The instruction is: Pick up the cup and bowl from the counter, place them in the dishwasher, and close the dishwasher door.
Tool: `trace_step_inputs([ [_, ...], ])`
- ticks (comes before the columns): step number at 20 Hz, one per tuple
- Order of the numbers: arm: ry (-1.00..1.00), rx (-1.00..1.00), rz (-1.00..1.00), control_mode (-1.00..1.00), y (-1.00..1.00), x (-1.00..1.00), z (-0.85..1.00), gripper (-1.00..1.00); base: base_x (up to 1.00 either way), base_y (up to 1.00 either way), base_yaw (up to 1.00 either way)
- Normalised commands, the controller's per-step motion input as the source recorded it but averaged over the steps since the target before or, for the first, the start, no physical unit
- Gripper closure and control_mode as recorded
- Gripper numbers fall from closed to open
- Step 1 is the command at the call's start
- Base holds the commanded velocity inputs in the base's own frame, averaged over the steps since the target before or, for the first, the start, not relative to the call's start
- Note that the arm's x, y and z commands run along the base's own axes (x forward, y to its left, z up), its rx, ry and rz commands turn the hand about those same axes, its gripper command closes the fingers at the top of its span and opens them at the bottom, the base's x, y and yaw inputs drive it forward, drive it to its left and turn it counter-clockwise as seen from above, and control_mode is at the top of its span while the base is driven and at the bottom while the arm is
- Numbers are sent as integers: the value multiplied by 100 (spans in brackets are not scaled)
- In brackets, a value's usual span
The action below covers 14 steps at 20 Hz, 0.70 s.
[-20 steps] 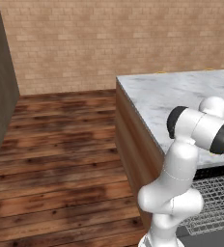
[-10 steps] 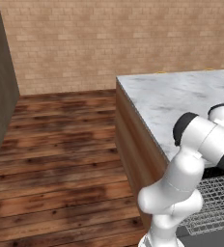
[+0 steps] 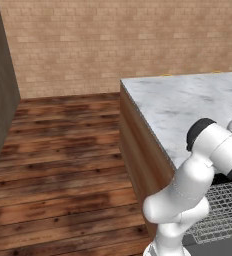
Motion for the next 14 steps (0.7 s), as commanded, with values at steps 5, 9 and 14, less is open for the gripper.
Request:
trace_step_inputs([
  [5, -1, 25, -17, -100, -10, -23, -1, 100, 0, 0, 0],
  [9, 0, 18, -17, -100, 0, -29, -14, 100, 0, 0, 0],
  [14, 0, 17, -16, -100, 0, -43, -35, 100, 0, 0, 0],
])
